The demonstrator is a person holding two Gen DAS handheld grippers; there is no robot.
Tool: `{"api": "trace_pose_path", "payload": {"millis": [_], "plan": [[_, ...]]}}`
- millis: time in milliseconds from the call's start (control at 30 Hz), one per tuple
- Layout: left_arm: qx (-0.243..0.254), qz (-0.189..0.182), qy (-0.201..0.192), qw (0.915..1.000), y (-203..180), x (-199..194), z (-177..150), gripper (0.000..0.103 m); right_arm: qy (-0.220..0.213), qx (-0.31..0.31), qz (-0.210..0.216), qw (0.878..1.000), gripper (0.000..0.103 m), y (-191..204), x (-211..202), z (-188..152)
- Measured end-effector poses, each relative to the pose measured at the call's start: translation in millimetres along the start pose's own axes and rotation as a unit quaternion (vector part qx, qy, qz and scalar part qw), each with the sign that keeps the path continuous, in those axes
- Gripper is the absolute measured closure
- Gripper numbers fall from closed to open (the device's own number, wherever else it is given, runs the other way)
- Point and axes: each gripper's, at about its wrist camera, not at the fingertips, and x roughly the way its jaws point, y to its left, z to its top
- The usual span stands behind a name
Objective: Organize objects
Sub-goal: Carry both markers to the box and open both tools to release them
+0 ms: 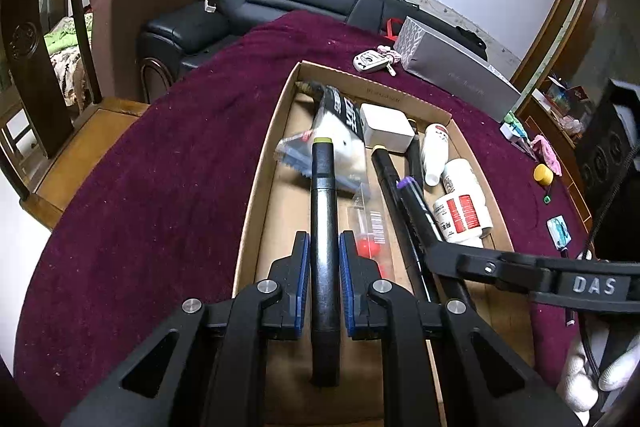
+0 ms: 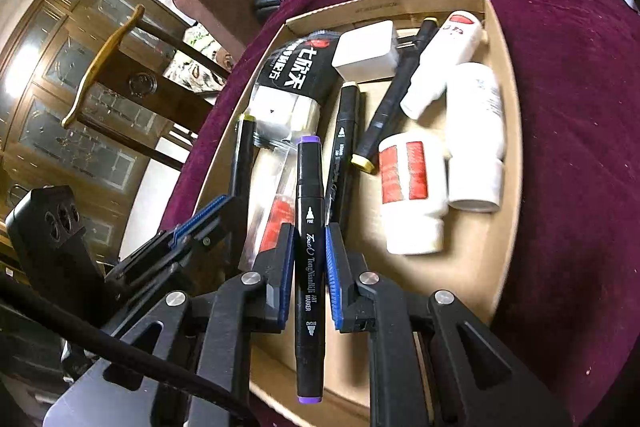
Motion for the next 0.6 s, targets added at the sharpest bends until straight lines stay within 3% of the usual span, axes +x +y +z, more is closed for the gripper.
{"api": "trace_pose_path", "payload": {"millis": [600], "plan": [[-0.01,-0.016,-0.018,0.9997,6,0,3,0.091,0.003,0.004,-0.049,0.999,0.09,0,16,18]]}}
